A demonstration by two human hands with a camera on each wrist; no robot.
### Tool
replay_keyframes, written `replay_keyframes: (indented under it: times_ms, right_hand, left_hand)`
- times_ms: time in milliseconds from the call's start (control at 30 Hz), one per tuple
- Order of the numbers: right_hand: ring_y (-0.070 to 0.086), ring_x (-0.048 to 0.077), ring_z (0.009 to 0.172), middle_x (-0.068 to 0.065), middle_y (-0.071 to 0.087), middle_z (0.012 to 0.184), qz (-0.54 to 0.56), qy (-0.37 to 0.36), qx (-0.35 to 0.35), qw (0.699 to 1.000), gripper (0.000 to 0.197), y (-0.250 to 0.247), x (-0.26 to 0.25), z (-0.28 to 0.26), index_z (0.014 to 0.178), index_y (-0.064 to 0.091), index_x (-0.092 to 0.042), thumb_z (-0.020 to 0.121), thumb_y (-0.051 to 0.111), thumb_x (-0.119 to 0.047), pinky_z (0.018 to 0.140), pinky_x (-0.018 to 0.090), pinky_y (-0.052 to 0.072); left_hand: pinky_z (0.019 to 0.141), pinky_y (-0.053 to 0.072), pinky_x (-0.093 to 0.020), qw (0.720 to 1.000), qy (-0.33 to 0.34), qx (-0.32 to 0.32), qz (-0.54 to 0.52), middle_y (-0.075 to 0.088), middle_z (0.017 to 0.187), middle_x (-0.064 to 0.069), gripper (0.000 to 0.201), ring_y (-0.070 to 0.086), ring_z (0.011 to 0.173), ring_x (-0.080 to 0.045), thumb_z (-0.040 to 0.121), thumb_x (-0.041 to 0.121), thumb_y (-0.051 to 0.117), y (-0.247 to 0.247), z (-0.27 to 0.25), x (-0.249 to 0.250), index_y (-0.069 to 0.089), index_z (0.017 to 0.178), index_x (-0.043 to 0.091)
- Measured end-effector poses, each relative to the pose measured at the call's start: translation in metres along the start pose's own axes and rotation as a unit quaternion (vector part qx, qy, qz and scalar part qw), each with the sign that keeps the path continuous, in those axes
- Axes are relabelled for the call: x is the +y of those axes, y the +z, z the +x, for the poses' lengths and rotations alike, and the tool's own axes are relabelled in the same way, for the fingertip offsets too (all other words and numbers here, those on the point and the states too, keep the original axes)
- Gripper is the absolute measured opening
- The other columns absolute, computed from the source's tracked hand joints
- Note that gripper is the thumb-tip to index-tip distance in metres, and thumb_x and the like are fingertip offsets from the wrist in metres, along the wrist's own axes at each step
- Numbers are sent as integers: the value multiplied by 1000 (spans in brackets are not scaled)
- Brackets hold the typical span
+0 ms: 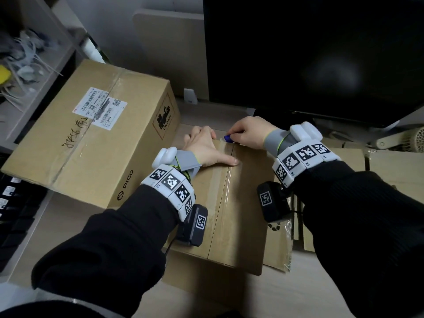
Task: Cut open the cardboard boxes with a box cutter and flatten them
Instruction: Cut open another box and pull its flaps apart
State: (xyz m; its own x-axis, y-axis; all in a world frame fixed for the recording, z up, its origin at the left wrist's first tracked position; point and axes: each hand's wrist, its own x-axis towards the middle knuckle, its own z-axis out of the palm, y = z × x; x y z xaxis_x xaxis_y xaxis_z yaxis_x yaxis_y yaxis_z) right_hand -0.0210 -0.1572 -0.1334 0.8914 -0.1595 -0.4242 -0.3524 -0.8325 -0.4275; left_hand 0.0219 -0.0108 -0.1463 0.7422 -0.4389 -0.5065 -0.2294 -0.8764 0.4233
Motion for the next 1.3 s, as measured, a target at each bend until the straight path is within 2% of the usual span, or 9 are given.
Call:
replay_keyframes:
  times_ms: [300, 433, 633, 800, 967, 1067, 1167, 1200, 1300]
  right_hand:
    - [55, 13, 113, -9, 68, 110, -43, 2, -36, 998, 28, -14, 16, -9, 116, 67, -33, 94, 49, -30, 103, 35, 40]
    - [51, 17, 119, -9, 62, 123, -81, -2, -24, 996, 30, -17, 23, -18, 120, 65, -33, 97, 46, -30, 105, 37, 36]
    - [52, 16, 117, -9, 64, 120, -71, 9, -24, 997, 30, -20, 35, -27, 120, 65, -32, 96, 47, -30, 103, 37, 39]
    - [54, 10, 105, -6, 63, 118, -42, 7, -33, 999, 30, -23, 43, -33, 122, 65, -24, 97, 49, -26, 87, 22, 40]
    - [54, 8, 86, -8, 64, 93, -31, 25, -29, 999, 27, -30, 51, -40, 116, 68, -21, 96, 51, -24, 77, 21, 39]
    - [59, 11, 74, 0, 70, 91, 38, 36, 60, 997, 24, -33, 51, -45, 109, 70, -17, 95, 52, -23, 73, 24, 49]
    - [61, 7, 56, 4, 71, 75, 109, 36, 126, 985, 20, -29, 35, -50, 97, 71, -15, 93, 55, -26, 60, 21, 54]
    - [63, 8, 54, 4, 72, 71, 121, 42, 118, 985, 19, -26, 27, -51, 92, 71, -14, 92, 56, -27, 58, 22, 55]
    - [71, 20, 73, 9, 73, 75, 128, 68, 69, 987, 20, -7, 4, -49, 85, 71, -10, 86, 61, -27, 72, 34, 59]
  left_hand:
    - [83, 28, -27, 1000, -5, 0, -7, 34, 126, 1, 73, 32, 119, -22, 60, 59, 80, 0, 0, -1, 37, 106, 25]
    - [83, 28, -28, 1000, -5, -6, -7, 33, 128, 0, 72, 30, 121, -22, 61, 57, 80, 1, -1, 1, 37, 109, 24]
    - [86, 28, -28, 1000, -7, -7, -9, 32, 132, -1, 77, 29, 124, -23, 62, 57, 80, 0, 0, 3, 41, 118, 21]
    - [87, 31, -30, 1000, -10, -11, -16, 32, 131, -1, 76, 29, 122, -24, 62, 56, 81, 0, 0, 2, 40, 116, 21]
    - [87, 29, -29, 1000, -2, -13, -14, 32, 130, -1, 74, 29, 123, -24, 64, 56, 79, -2, -2, 1, 39, 116, 21]
    - [86, 29, -29, 1000, 4, -13, -15, 32, 129, -1, 72, 29, 122, -24, 65, 55, 79, -3, -3, 1, 39, 115, 23]
    - [88, 26, -28, 1000, 9, -12, -12, 31, 132, -1, 66, 27, 124, -24, 66, 54, 79, -2, -6, 3, 43, 115, 27]
    - [88, 25, -28, 1000, 11, -16, -8, 30, 133, -1, 63, 26, 124, -25, 68, 53, 78, -2, -7, 4, 44, 115, 29]
    - [91, 23, -29, 999, 19, -35, -4, 29, 134, -1, 48, 25, 124, -27, 75, 47, 74, -6, -10, 4, 48, 114, 37]
